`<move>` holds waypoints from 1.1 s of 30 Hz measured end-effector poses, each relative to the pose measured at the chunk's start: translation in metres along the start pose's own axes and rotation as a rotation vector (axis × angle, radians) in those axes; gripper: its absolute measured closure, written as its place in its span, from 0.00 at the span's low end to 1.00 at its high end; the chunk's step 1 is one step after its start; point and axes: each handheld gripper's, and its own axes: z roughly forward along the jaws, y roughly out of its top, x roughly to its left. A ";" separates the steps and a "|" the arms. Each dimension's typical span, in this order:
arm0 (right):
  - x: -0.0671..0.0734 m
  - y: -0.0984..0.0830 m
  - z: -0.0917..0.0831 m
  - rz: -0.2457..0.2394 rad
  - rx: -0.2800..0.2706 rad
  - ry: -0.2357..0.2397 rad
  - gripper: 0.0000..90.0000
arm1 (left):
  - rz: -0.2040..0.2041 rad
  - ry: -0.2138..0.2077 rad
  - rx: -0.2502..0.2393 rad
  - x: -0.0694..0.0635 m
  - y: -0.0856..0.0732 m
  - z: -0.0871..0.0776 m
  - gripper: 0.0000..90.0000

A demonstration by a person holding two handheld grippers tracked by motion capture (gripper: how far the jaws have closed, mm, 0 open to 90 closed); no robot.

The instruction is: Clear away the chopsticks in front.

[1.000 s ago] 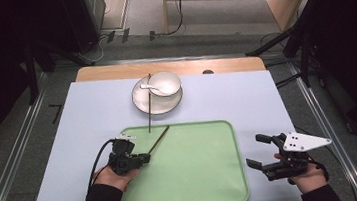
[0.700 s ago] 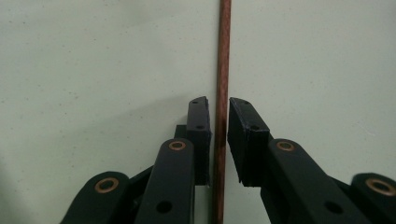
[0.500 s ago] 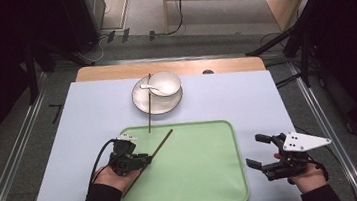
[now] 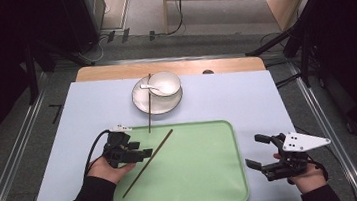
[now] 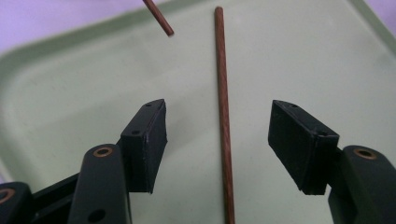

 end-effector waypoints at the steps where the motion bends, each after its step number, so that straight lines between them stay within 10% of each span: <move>1: 0.000 0.000 0.000 0.000 0.000 0.001 0.16 | 0.005 0.004 0.002 0.001 0.004 0.000 0.41; 33: -0.002 -0.003 -0.002 0.015 0.002 -0.022 0.16 | -0.019 0.106 -0.022 0.045 0.109 0.017 0.39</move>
